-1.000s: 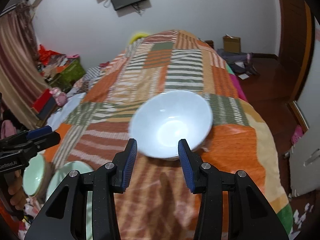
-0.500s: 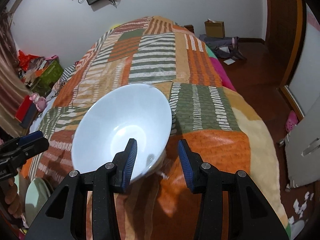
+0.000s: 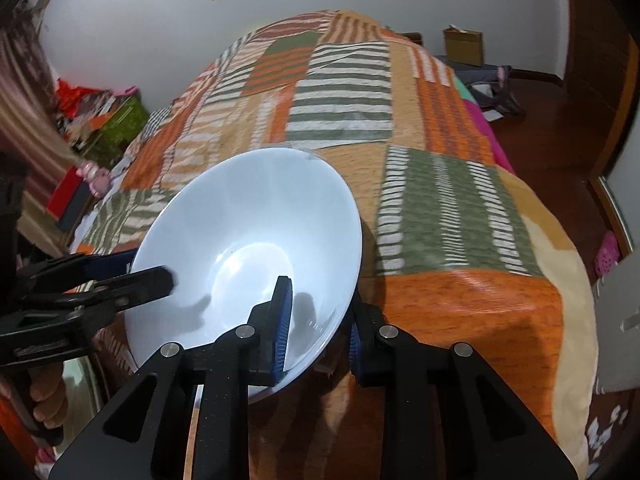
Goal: Organize plates and bowls
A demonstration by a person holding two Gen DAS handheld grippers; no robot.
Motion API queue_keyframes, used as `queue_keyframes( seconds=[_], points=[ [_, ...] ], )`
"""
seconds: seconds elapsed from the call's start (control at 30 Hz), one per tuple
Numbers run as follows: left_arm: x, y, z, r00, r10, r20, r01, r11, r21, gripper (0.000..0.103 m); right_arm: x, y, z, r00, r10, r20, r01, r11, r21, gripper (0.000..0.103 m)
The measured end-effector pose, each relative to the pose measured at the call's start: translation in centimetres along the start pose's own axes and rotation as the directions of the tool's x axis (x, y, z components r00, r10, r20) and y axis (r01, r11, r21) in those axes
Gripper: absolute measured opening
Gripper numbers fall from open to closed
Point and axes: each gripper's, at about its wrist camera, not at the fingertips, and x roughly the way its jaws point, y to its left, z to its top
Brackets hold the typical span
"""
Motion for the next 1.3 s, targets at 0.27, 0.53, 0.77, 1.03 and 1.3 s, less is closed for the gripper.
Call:
queue_keyframes(
  seconds=[0.27,0.53,0.77,1.03,1.3],
  points=[
    [0.9,-0.8,-0.6,0.999,-0.022,-0.031,0.023,0.999,0.026,0.022,-0.2,0.1,0.1,1.000,0.011,-0.002,-0.011,1.000,-0.002,0.022],
    [-0.1,-1.5,-1.2,1.000,-0.020,-0.017,0.020,0.999,0.036,0.022,-1.5,0.8,0.1,1.000,0.000,0.012,0.000,1.000,-0.016,0.022],
    [-3.0,-2.4,-1.9,0.999,-0.019,0.026,0.018,0.999,0.043,0.022,-3.7,1.8,0.0,0.999,-0.003,0.045,0.004,1.000,-0.027,0.022],
    [-7.2,-3.1,-3.4,0.997,-0.008,0.075,0.005,0.999,0.046,0.022,-6.3,4.1,-0.6,0.996,-0.002,0.089,0.007,0.999,-0.054,0.022],
    [-10.0,-3.5,-5.4,0.996,-0.009,0.093,0.005,0.999,0.043,0.022,-8.0,6.0,-2.0,0.994,-0.010,0.106,0.016,0.998,-0.062,0.022]
  ],
)
